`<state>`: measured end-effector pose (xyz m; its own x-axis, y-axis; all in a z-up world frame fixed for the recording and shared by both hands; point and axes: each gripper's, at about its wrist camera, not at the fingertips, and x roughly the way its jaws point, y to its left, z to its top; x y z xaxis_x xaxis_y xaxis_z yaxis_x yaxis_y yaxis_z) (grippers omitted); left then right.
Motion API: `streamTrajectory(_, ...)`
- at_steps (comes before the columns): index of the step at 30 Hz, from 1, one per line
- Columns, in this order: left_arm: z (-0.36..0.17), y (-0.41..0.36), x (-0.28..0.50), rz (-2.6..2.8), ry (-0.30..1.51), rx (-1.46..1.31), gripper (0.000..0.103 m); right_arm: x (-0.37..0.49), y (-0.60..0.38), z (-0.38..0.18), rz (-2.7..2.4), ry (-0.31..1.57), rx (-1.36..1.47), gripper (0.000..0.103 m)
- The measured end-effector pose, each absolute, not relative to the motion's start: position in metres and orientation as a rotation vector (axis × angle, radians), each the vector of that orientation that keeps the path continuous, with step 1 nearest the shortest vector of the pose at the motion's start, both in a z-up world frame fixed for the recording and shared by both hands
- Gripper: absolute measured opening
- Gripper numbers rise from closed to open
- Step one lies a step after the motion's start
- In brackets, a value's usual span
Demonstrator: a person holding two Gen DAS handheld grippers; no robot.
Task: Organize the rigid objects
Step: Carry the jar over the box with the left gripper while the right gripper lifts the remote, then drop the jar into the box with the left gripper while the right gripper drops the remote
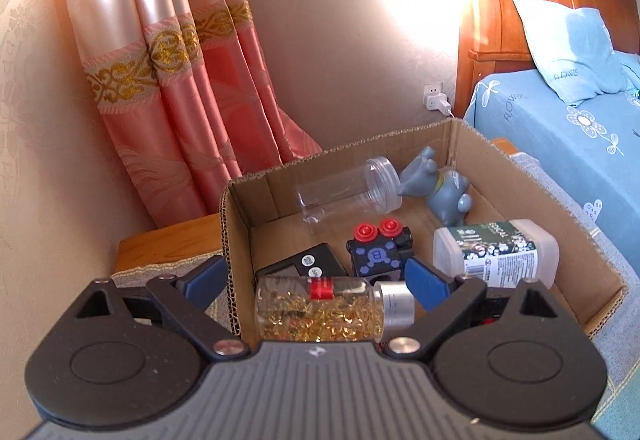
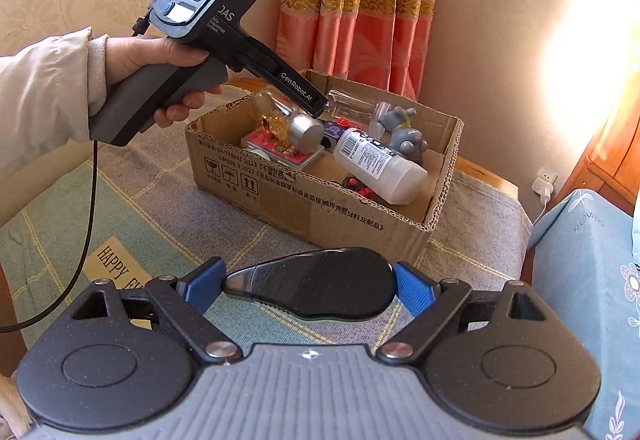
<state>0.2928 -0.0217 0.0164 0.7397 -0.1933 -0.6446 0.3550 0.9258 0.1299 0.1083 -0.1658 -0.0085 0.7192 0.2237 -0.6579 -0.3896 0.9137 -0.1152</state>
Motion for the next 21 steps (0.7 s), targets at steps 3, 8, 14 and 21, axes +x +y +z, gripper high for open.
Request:
streamTrajectory(3, 0.029, -0.017, 0.279, -0.293, 0.636, 0.25, 0.098, 0.115, -0.164, -0.004, 0.35, 0.683, -0.253, 0.093)
streamTrajectory(8, 0.045, -0.001, 0.24, -0.269, 0.625, 0.222, 0.102, 0.139, -0.16, 0.009, 0.355, 0.663, -0.23, 0.093)
streamTrajectory(14, 0.038, 0.017, 0.175, -0.19, 0.611, 0.199, 0.103, 0.181, -0.148, 0.018, 0.32, 0.647, -0.179, 0.093)
streamTrajectory(21, 0.02, 0.03, 0.133, -0.126, 0.651, 0.169, 0.102, 0.224, -0.121, 0.013, 0.292, 0.686, -0.128, 0.093)
